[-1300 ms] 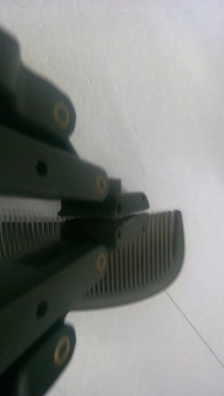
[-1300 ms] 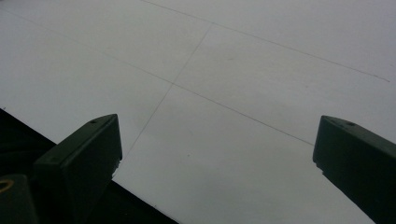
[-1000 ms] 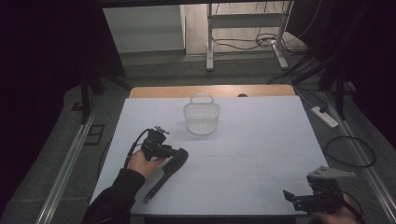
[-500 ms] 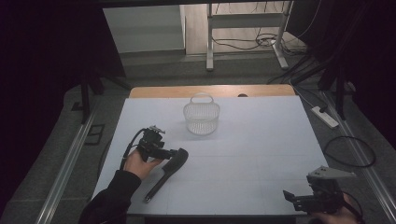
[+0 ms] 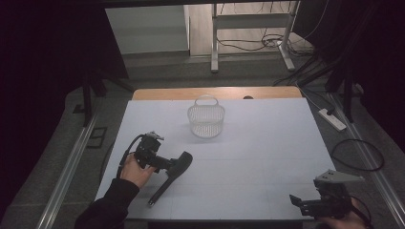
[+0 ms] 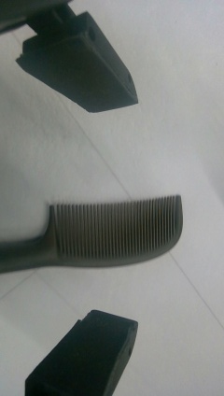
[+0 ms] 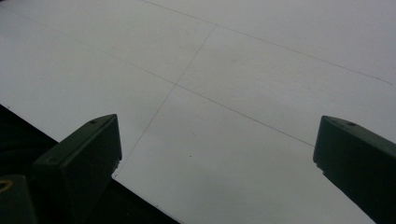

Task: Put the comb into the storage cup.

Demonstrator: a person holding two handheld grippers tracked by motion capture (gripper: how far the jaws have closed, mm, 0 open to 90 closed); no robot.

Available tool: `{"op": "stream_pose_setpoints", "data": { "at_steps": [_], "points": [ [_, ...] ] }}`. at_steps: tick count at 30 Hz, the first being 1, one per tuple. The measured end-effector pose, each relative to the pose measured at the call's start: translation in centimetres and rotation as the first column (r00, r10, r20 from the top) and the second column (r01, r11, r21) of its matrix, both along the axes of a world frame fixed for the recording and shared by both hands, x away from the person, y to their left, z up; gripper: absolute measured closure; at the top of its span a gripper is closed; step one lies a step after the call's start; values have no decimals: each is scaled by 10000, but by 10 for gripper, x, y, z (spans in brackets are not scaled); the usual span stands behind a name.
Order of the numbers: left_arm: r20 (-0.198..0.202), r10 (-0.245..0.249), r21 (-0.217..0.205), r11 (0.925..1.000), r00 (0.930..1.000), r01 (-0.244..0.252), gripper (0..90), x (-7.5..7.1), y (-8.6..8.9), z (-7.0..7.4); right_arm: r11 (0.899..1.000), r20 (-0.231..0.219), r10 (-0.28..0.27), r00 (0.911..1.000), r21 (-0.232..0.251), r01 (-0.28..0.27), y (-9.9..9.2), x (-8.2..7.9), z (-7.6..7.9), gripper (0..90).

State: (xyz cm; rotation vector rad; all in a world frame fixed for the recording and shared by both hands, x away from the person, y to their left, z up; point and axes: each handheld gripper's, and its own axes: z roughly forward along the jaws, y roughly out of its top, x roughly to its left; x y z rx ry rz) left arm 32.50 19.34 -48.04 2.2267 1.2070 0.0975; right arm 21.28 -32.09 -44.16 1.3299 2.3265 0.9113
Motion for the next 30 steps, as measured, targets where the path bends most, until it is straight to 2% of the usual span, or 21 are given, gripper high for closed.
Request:
{"op": "stream_pose_setpoints", "data": {
  "at_steps": [12,15,20,30],
  "points": [
    [430,-2,-243,9997,9991,13,0,-19,11,4,10000,4,20,10000,15,-20,0,0,0,14],
    [496,-99,-366,9993,9987,117,0,-24,13,4,10000,11,25,10000,17,-25,0,0,0,14],
    [870,26,-687,9976,9962,34,0,-35,17,8,10000,13,24,10000,21,-24,0,0,0,14],
    [1146,-42,-486,9988,9934,99,0,-61,22,11,10000,5,26,10000,25,-26,0,0,0,13]
  ]
}}
